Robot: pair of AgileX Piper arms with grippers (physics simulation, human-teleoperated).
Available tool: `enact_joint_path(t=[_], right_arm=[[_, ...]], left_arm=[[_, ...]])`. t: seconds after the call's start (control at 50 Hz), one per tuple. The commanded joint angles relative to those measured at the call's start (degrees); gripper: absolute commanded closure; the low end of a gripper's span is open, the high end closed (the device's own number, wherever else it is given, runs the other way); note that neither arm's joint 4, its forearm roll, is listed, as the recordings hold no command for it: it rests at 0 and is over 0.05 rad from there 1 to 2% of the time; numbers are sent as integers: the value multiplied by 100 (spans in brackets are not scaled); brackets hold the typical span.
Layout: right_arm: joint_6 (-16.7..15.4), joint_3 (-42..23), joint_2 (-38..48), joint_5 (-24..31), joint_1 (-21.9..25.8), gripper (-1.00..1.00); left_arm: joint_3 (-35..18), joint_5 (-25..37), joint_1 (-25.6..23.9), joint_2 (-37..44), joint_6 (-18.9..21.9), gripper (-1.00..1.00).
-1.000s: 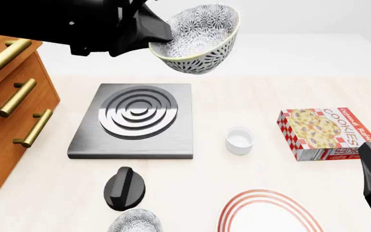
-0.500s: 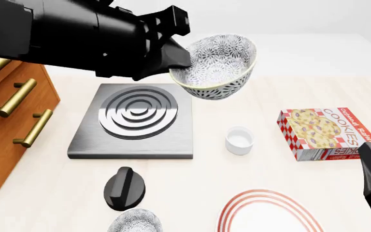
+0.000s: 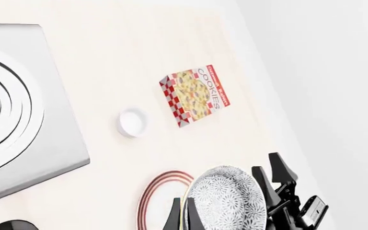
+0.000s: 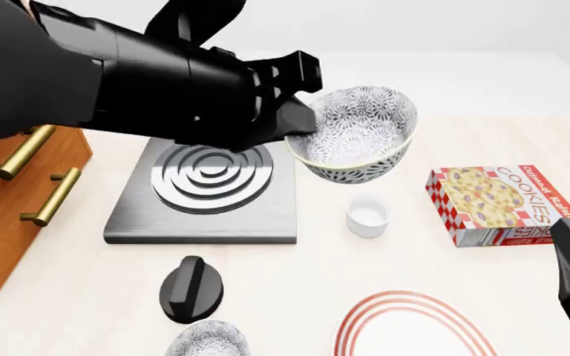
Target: Pick the akita bowl on the wooden cabinet and place it on the plate.
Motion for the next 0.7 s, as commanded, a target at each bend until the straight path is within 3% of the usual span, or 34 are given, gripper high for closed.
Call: enact_joint_path(t=[0.02,0.7], right_arm=[[-1,0,0,-2,0,-100],[1,0,0,0,0,-100]], left_arm=[[46,-157,-223,121,-114,100],[421,-469,-369,362,-296,100]])
